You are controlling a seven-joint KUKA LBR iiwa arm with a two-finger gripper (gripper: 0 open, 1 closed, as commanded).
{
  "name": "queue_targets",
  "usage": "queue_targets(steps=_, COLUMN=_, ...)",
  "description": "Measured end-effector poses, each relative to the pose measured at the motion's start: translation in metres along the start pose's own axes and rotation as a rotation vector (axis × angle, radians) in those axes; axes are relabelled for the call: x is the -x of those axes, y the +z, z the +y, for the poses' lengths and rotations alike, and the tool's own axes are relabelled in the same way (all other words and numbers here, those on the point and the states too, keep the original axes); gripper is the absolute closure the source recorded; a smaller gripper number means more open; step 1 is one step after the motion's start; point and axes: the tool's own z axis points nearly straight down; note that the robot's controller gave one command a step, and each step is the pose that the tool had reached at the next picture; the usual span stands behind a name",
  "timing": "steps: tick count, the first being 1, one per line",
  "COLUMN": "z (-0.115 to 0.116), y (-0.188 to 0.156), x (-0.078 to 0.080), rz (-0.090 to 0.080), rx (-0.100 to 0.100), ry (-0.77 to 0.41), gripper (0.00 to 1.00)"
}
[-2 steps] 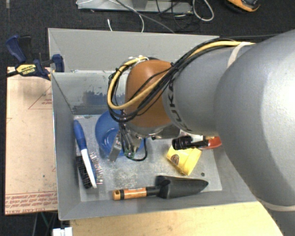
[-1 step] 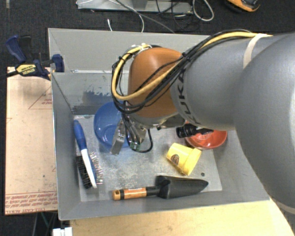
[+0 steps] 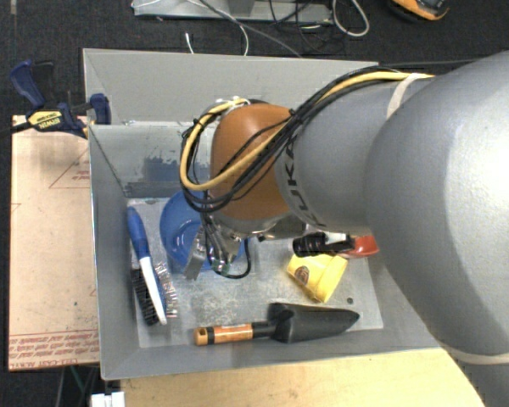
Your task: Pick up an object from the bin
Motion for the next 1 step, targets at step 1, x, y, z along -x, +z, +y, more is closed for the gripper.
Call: queue_targets(steps=1, z=0.0134, y=-0.0301, x=-0.0104, rz=-0.016, rx=0.013, ry=-0.029, gripper=1.0)
